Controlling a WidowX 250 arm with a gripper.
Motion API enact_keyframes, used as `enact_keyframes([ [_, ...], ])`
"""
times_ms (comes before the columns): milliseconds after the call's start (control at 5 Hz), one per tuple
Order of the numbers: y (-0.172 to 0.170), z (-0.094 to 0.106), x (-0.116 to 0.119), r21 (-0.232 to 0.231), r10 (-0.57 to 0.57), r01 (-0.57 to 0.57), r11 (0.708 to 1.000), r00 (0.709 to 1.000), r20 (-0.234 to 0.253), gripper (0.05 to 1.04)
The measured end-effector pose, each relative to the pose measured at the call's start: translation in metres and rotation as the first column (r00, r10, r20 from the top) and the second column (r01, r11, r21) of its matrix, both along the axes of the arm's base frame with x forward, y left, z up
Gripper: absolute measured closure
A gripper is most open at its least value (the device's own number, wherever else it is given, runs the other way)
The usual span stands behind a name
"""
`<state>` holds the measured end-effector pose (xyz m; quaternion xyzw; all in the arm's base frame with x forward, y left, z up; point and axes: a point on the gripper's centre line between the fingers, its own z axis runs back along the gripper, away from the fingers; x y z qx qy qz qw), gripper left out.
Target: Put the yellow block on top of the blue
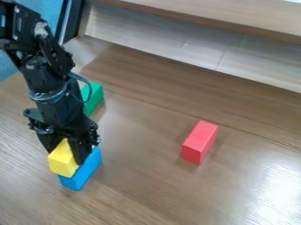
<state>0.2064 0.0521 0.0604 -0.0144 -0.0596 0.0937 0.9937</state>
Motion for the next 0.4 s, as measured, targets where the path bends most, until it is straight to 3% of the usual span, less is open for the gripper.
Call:
enact_keyframes([
  [200, -0.0037, -0.0002, -0.0003, 0.004, -0.011, 0.011, 1.000, 1.000, -0.012, 0.154],
  [400, -0.0071, 0.0020, 0.0016, -0.001, -0.014, 0.014, 1.000, 1.000, -0.009, 0.077],
])
